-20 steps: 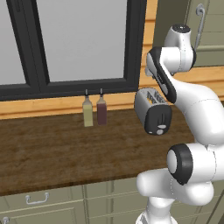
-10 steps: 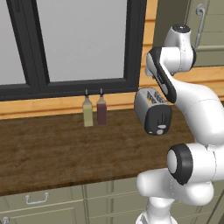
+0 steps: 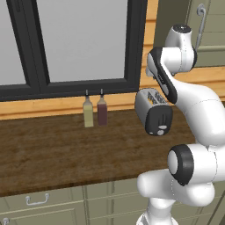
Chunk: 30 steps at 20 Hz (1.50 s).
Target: Start the toaster. Once the lever pops up, take the bread to the plate on the dining counter.
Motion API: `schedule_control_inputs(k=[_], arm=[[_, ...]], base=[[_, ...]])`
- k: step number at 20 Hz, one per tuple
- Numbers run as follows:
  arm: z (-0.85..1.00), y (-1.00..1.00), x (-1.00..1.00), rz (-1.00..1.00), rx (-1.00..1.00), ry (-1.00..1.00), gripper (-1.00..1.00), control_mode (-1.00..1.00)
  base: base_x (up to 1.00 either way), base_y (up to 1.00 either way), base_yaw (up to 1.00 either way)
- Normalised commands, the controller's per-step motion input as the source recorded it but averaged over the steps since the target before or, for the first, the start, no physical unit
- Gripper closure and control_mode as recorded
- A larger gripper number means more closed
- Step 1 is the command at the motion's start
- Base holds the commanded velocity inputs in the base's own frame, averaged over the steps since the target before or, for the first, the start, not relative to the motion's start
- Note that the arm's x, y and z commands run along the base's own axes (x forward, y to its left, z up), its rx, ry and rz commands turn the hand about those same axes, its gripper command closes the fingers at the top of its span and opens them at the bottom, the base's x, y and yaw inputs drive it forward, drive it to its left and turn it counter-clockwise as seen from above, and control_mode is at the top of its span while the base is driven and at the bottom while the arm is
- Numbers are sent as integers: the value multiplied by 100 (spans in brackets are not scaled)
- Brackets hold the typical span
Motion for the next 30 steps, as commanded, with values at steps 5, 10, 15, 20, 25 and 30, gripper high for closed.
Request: schedule_control_inputs(k=[5,10,15,20,25,30], arm=[[0,0,0,0,0,0,-100,-100],[0,0,0,0,0,0,-100,-100],[0,0,0,0,0,0,-100,-100],[0,0,0,0,0,0,-100,-100],[0,0,0,0,0,0,-100,-100],[0,0,0,0,0,0,-100,-100]], base=[[0,0,0],[0,0,0],[0,0,0],[0,0,0],[0,0,0],[0,0,0]])
